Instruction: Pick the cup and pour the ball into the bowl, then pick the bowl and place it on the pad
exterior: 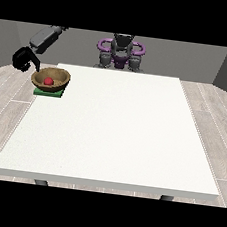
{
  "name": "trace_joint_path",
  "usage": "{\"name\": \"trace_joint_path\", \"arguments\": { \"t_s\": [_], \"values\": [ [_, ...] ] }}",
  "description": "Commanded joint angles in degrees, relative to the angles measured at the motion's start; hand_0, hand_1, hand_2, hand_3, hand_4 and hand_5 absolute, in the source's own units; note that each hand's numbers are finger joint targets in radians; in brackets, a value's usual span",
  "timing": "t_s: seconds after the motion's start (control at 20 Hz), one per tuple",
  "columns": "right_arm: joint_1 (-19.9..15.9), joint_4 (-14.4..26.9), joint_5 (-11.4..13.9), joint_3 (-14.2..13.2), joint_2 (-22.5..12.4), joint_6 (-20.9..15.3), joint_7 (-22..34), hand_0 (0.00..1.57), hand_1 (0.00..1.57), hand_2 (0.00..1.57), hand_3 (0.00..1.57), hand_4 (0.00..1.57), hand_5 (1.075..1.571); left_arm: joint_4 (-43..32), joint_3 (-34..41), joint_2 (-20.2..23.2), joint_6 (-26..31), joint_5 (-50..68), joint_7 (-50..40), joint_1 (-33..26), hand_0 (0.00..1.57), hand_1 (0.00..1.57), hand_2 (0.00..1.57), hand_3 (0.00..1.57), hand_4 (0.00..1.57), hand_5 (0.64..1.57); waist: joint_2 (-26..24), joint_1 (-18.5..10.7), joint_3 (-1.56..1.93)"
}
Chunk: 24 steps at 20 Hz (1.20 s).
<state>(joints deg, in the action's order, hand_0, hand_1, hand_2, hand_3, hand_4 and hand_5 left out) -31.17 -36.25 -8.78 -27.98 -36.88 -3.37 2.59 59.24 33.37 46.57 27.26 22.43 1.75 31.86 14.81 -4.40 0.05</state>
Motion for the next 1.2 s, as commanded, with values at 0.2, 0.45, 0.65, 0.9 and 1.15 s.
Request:
{"name": "trace_joint_path", "arguments": {
  "t_s": [0.2,0.45,0.65,0.9,1.15],
  "values": [
    [-2.5,0.7,-2.1,-1.1,3.6,-3.1,-3.6,1.46,1.46,1.4,0.76,0.0,1.532,-5.3,2.1,3.8,2.4,0.2,4.9,-0.5,0.0,0.0,0.0,0.0,1.19,1.565,3.1,0.4,-0.04],
    [-4.6,2.4,0.2,0.6,0.9,-4.3,-3.9,1.26,1.26,1.35,0.91,0.11,1.529,-2.5,0.3,1.7,1.0,-0.4,5.5,-1.2,0.0,0.0,0.0,0.0,1.19,1.566,2.3,-0.7,-0.02],
    [-5.5,3.7,1.8,3.2,-0.2,-1.3,-1.6,0.19,0.19,0.41,0.79,0.0,1.454,-3.2,0.8,3.1,0.5,-0.1,5.0,-0.6,0.0,0.0,0.0,0.0,1.19,1.569,3.1,-1.7,-0.02],
    [-5.1,6.4,4.0,5.7,1.8,-0.5,-3.2,0.0,0.0,0.0,0.0,0.0,1.4,2.8,-2.6,-2.2,-1.8,0.6,1.8,-1.2,0.0,0.0,0.0,0.0,1.19,1.569,-0.4,-2.4,0.04],
    [-6.0,2.5,5.0,8.3,-0.2,2.0,3.7,0.0,0.0,0.0,0.0,0.2,1.375,-1.1,-3.9,-3.4,-3.0,-2.3,2.6,-4.1,0.0,0.0,0.0,0.0,1.19,1.569,-8.3,1.6,-0.1]
  ]
}}
